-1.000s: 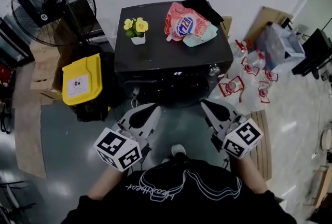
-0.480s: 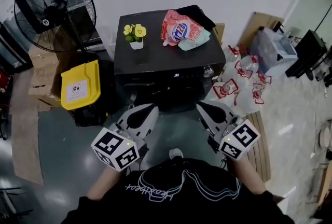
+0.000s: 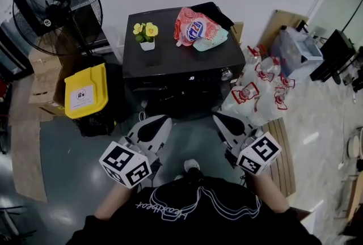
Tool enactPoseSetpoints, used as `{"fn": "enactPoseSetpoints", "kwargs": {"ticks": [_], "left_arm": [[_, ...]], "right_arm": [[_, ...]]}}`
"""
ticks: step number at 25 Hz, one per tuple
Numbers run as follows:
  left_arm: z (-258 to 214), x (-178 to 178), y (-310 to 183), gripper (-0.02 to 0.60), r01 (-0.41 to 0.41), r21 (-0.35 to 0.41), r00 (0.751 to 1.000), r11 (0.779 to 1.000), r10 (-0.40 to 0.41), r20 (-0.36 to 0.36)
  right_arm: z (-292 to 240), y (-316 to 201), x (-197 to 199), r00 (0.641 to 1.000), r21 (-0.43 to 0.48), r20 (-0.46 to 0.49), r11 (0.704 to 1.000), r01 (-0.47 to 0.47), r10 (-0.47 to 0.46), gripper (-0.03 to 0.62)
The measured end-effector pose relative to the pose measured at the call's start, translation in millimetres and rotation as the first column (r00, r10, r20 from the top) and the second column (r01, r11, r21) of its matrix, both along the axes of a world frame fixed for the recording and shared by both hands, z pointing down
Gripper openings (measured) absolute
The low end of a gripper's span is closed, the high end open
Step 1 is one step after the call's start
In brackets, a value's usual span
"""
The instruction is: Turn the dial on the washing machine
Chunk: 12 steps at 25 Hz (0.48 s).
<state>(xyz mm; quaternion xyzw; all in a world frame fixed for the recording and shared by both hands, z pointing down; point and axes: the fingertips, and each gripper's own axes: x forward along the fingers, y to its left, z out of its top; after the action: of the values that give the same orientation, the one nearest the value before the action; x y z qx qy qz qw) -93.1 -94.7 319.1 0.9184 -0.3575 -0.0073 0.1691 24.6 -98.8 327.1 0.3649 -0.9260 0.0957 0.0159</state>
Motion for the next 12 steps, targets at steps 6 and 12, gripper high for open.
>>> {"fn": "enactPoseSetpoints", "kwargs": {"ticks": [6, 12], "left_arm": [[4, 7, 0, 0.005, -0.011, -0.006, 1.000, 1.000, 0.011, 0.000], [7, 17, -4, 0.005, -0.019, -0.010, 1.000, 1.000, 0.019, 0.009]], "right_arm": [[7, 1, 5, 1.000, -0.017, -0.001, 1.000, -0.010, 0.010, 0.004], [9, -4, 13, 1.000, -0.018, 0.002, 1.000, -0.012, 0.012, 0.005]]}}
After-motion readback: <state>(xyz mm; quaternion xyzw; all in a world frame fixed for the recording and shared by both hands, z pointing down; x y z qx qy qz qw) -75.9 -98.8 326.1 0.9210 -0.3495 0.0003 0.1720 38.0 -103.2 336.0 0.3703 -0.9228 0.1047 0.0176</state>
